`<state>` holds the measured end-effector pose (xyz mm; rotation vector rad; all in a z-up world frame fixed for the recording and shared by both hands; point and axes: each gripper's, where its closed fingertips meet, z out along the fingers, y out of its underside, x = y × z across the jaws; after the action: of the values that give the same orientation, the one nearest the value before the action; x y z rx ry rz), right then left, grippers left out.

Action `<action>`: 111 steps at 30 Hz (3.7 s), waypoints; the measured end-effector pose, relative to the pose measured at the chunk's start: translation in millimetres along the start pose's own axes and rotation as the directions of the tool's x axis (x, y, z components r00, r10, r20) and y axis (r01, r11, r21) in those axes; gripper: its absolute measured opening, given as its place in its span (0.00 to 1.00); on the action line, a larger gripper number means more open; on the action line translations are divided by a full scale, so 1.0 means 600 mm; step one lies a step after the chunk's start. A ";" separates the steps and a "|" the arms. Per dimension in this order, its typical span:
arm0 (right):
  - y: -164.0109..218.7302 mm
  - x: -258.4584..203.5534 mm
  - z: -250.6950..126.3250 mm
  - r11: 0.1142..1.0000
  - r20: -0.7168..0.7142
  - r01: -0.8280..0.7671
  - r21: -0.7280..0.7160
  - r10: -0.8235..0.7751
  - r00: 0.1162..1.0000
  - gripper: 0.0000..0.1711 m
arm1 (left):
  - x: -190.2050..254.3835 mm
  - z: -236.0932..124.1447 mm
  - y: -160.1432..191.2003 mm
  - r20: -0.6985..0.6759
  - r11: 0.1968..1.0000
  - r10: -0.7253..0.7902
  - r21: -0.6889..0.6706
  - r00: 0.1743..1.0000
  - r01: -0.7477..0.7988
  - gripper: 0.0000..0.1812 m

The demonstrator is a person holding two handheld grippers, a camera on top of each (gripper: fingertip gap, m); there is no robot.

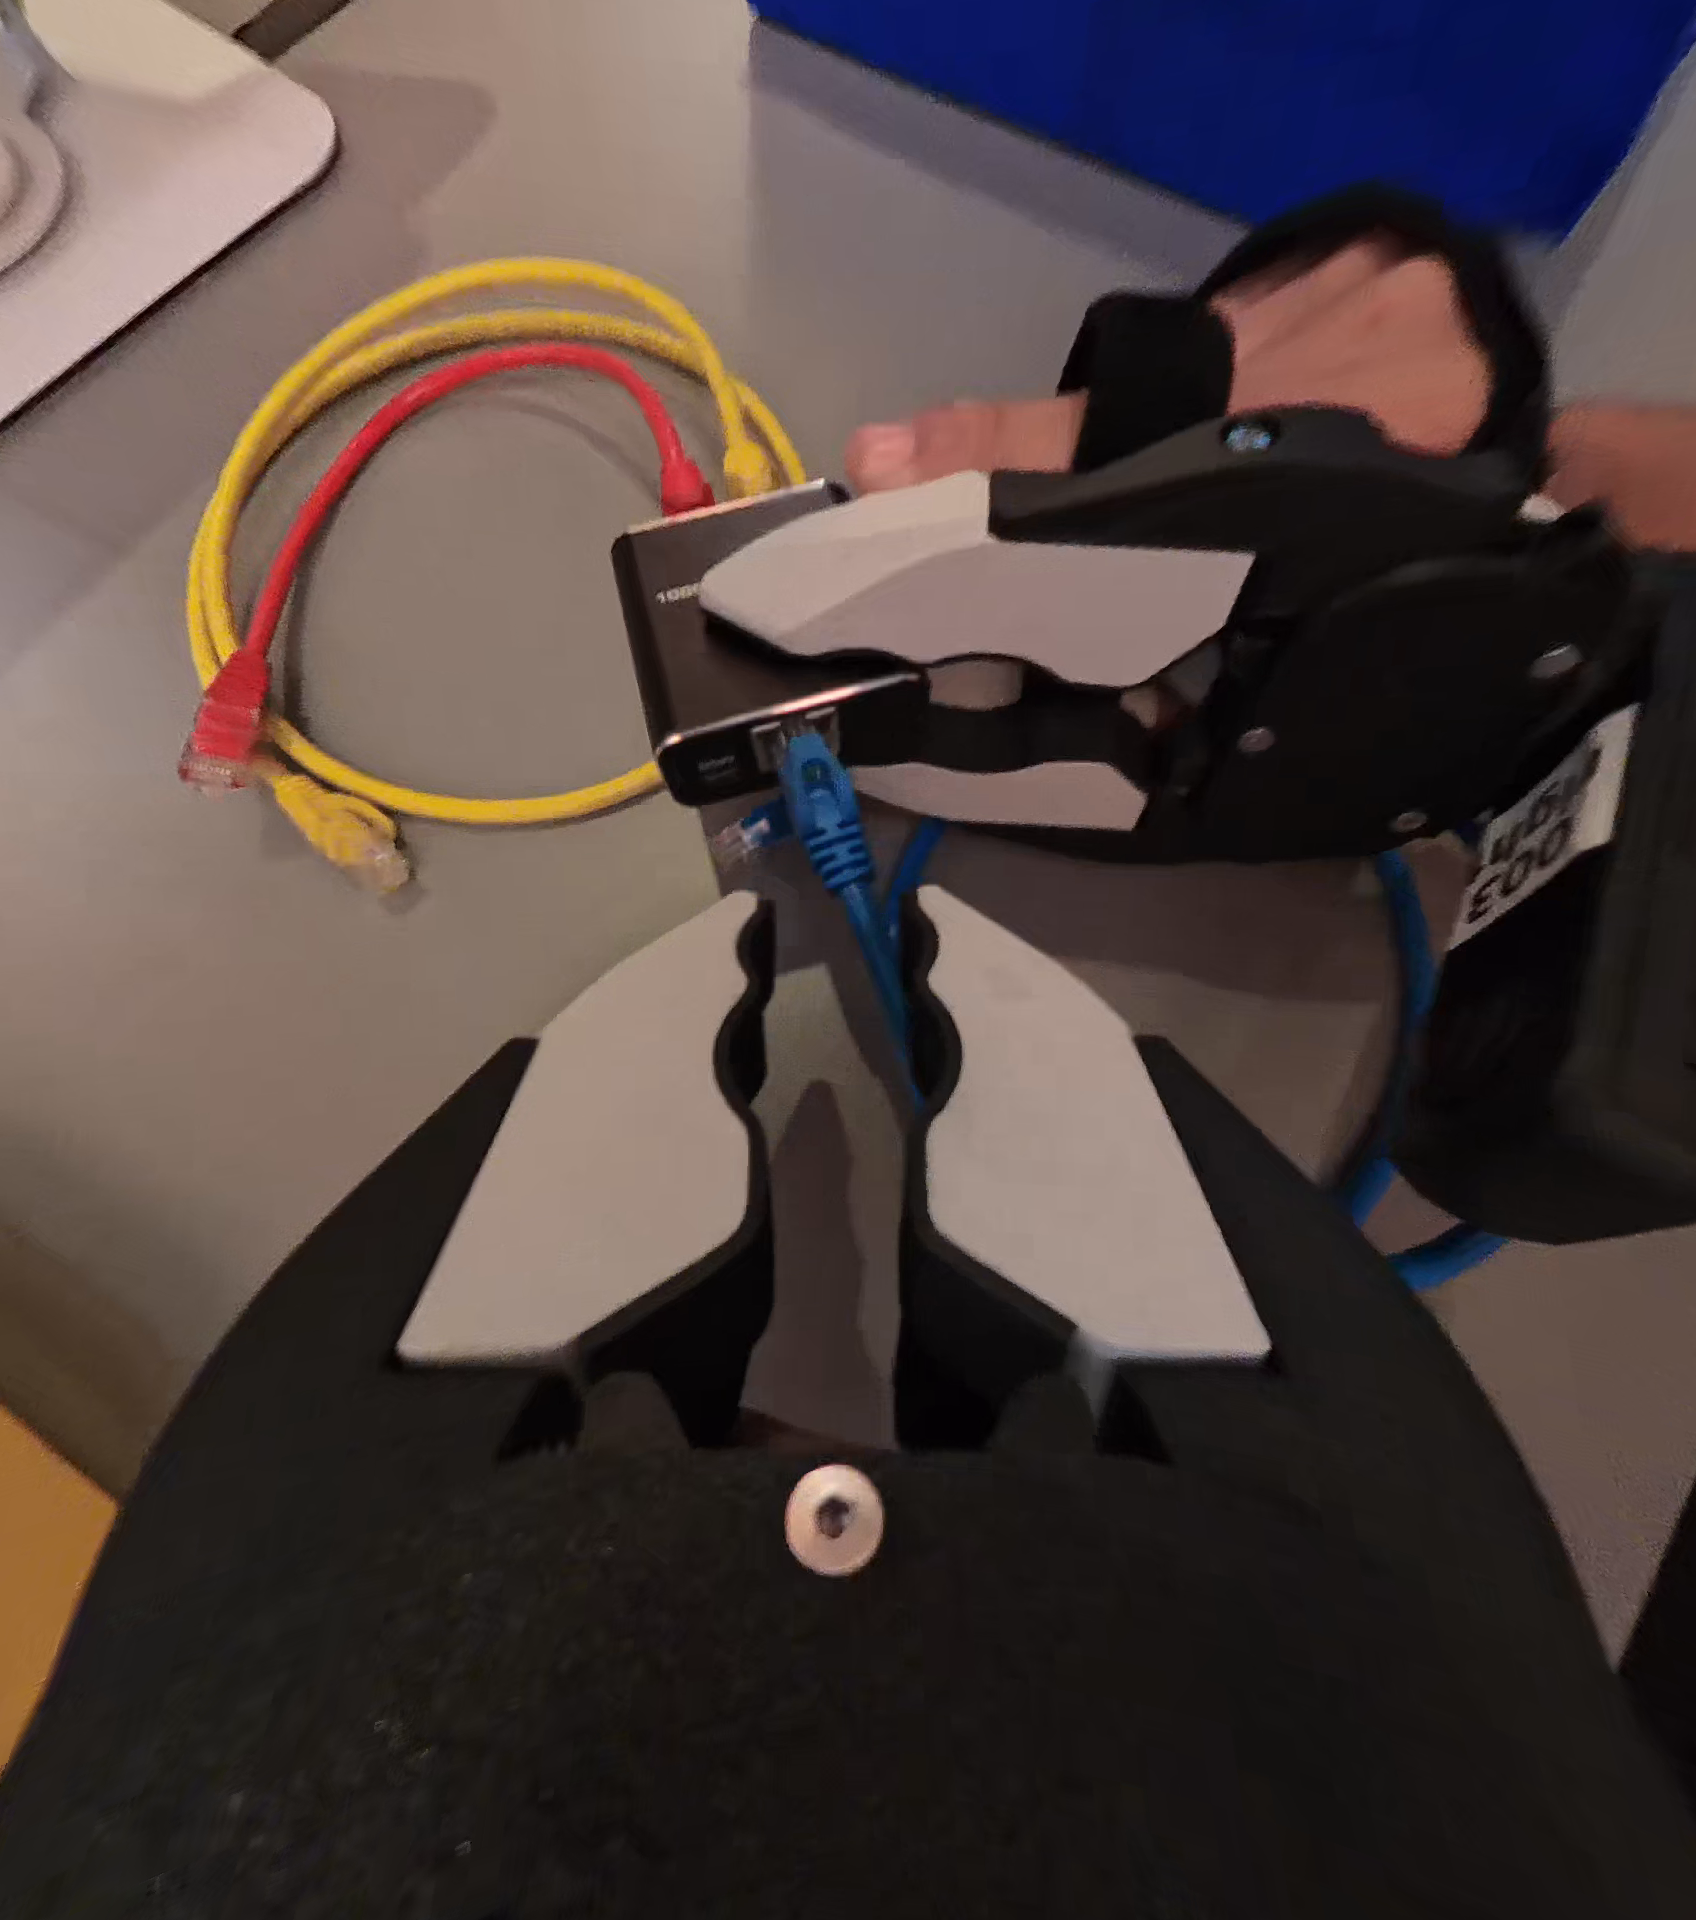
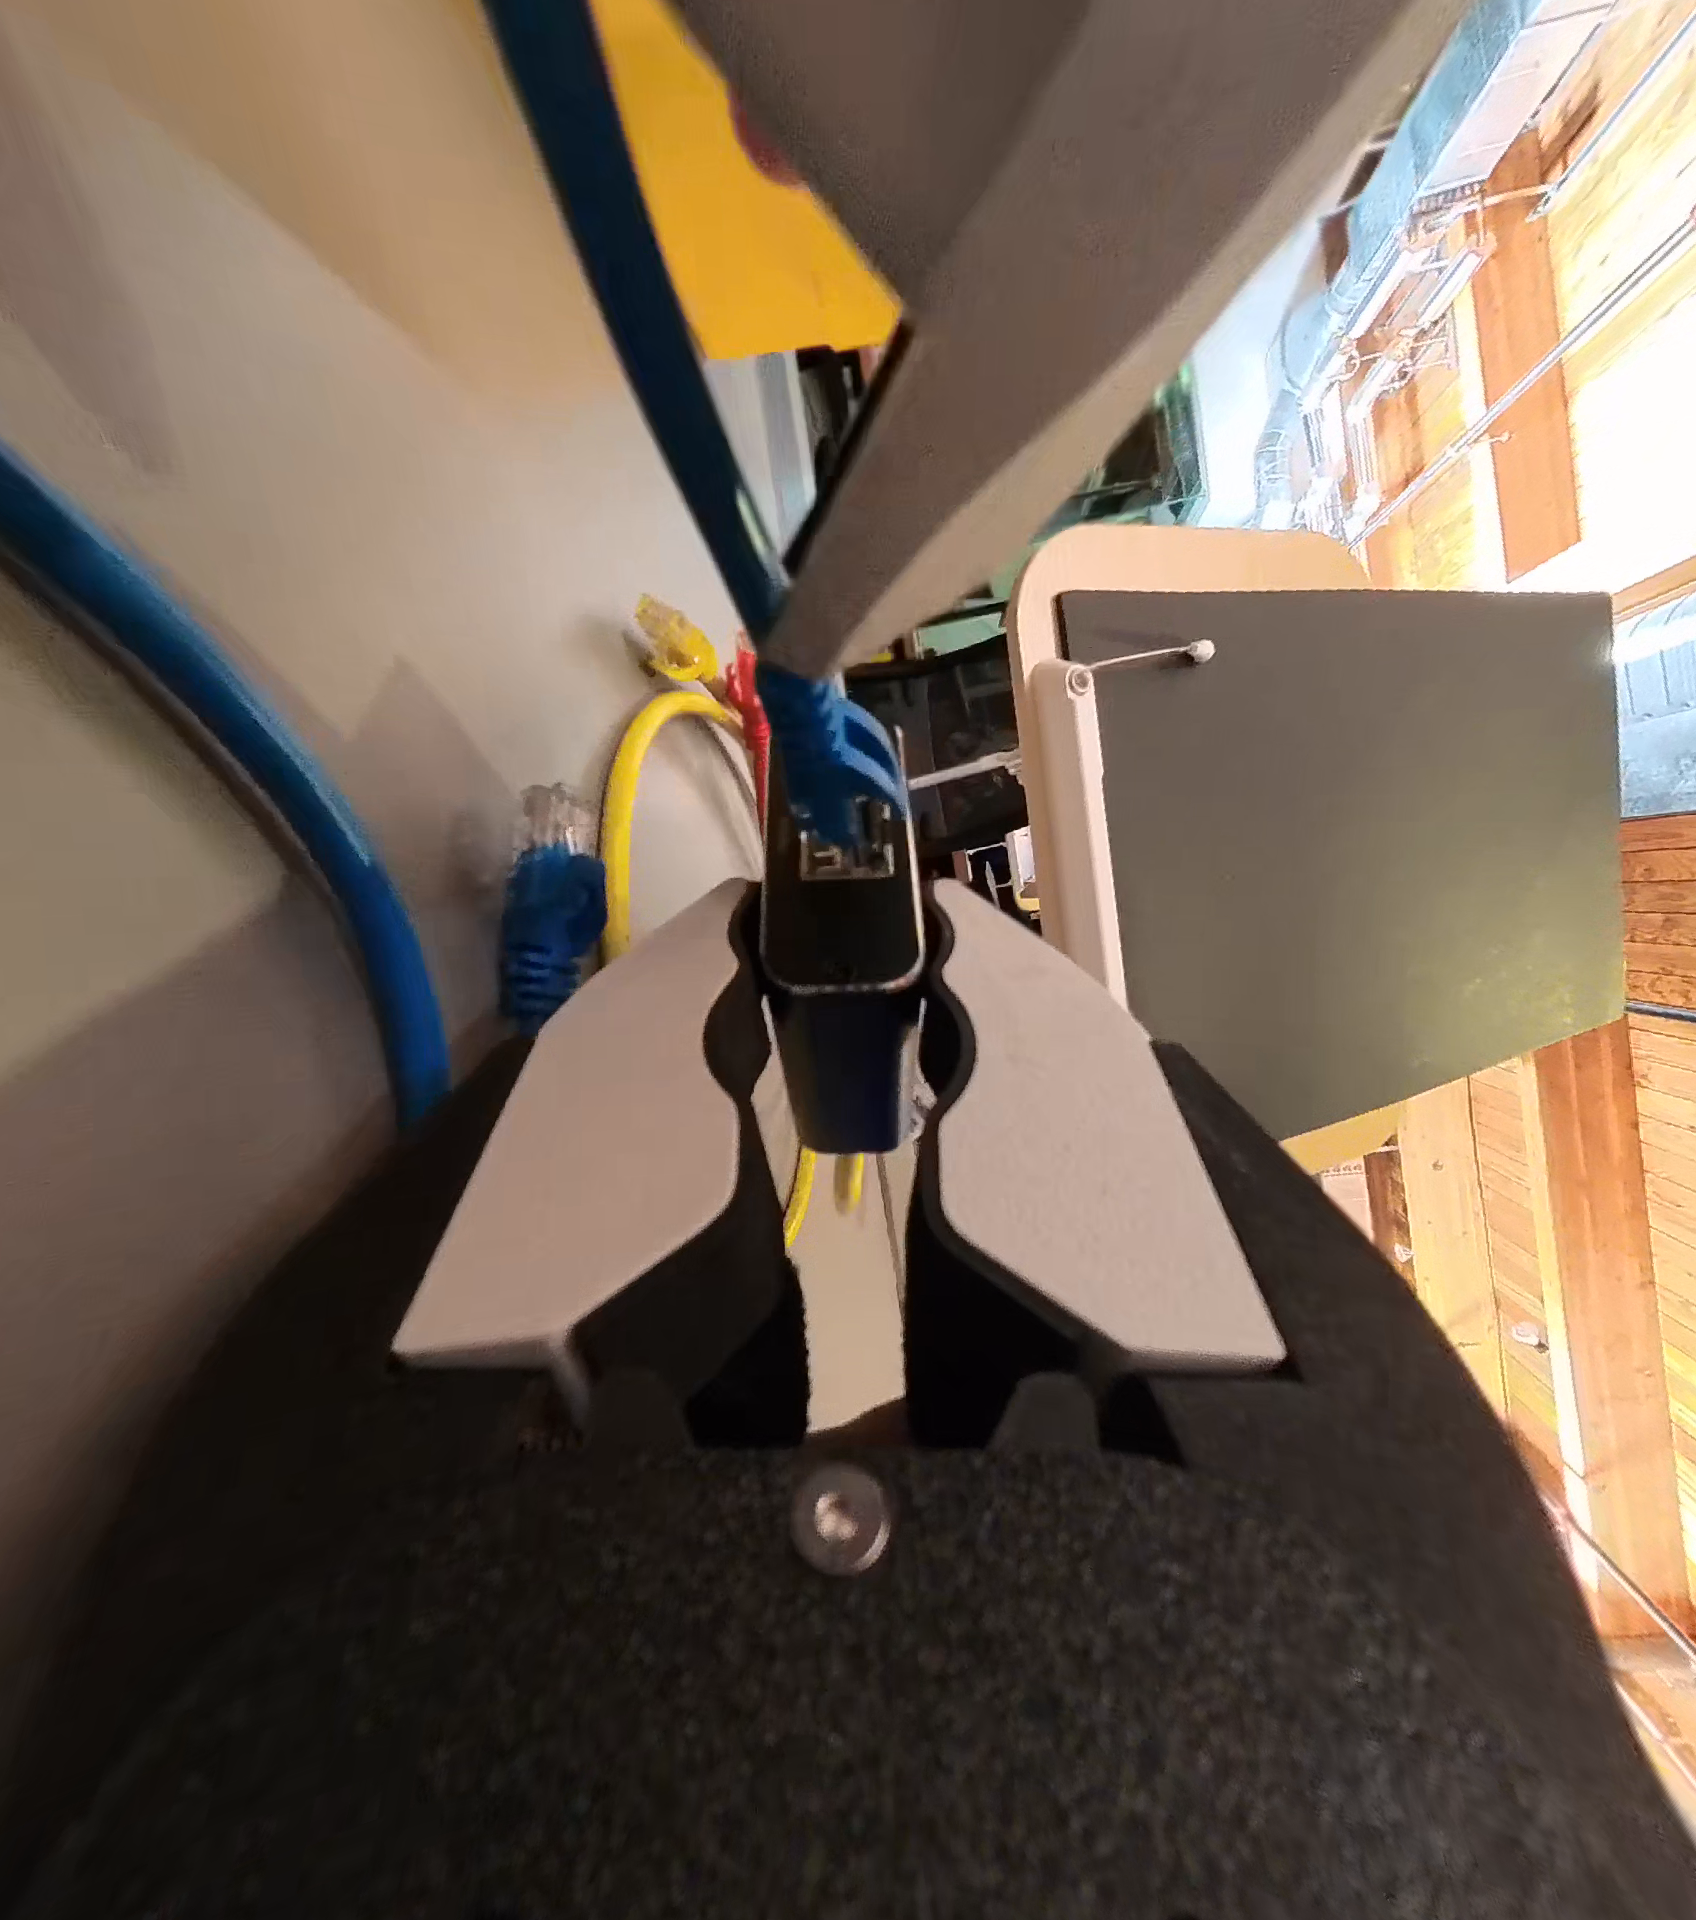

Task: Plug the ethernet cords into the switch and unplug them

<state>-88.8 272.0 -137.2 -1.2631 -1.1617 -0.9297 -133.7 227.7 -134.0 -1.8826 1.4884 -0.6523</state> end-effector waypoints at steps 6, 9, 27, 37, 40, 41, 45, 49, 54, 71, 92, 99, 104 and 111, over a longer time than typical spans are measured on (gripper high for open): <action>-0.007 -0.005 -0.002 0.999 0.005 0.037 0.009 -0.037 0.999 0.15 | 0.003 0.006 0.016 -0.048 0.996 -0.072 -0.052 0.996 0.069 0.16; -0.012 -0.007 -0.003 0.998 -0.003 0.066 0.012 -0.065 0.998 0.15 | 0.006 0.006 0.016 -0.097 0.989 -0.143 -0.052 0.985 0.139 0.19; 0.020 0.050 -0.006 0.953 -0.045 -0.301 0.026 0.302 0.952 0.15 | -0.039 -0.009 -0.007 0.109 0.991 0.088 0.088 0.990 -0.098 0.20; 0.007 0.038 -0.008 0.969 -0.016 -0.245 0.018 0.245 0.969 0.15 | -0.007 -0.008 -0.063 0.269 0.917 0.056 0.368 0.962 -0.156 0.17; 0.000 0.033 -0.009 0.970 0.002 -0.240 0.030 0.240 0.971 0.15 | -0.001 -0.008 -0.065 0.259 0.908 0.055 0.389 0.964 -0.156 0.13; -0.002 0.033 -0.011 0.972 0.000 -0.234 0.036 0.234 0.972 0.15 | 0.002 -0.006 -0.064 0.256 0.909 0.058 0.385 0.965 -0.156 0.13; -0.008 0.032 -0.014 0.977 -0.001 -0.211 0.042 0.211 0.977 0.15 | -0.003 -0.002 -0.060 0.301 0.913 0.045 0.374 0.953 -0.161 0.06; -0.010 0.027 -0.016 0.975 0.023 -0.214 0.063 0.213 0.977 0.15 | -0.002 0.000 -0.055 0.249 0.916 0.001 0.388 0.969 -0.101 0.06; -0.011 0.023 -0.016 0.970 0.034 -0.239 0.043 0.237 0.971 0.15 | 0.000 0.003 -0.052 0.275 0.911 -0.001 0.397 0.962 -0.112 0.06; 0.025 0.070 -0.008 0.884 0.077 -0.467 0.008 0.465 0.882 0.15 | 0.003 -0.057 -0.028 0.165 0.944 -0.076 0.328 0.983 0.018 0.22; 0.265 0.830 -0.156 0.874 -0.341 -0.467 -0.138 0.400 0.850 0.15 | 0.018 -0.176 0.183 0.262 0.950 -0.267 0.232 0.927 0.209 0.12; 0.411 0.695 -0.124 0.768 -0.288 -0.572 -0.287 0.500 0.817 0.15 | 0.028 -0.165 0.190 0.321 0.983 -0.146 0.156 0.936 0.100 0.12; 0.505 0.488 -0.093 0.545 -0.131 -0.697 -0.466 0.736 0.664 0.15 | 0.031 -0.162 0.192 0.324 0.986 -0.126 0.142 0.938 0.084 0.12; 0.577 0.231 -0.085 0.253 0.010 -0.601 -0.758 0.926 0.377 0.16 | 0.023 -0.163 0.197 0.307 0.980 -0.173 0.152 0.936 0.131 0.12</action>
<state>281.9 272.8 -72.5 -2.4684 -0.2588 -0.1505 -277.9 178.7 -156.2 -1.9103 1.0782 -0.4724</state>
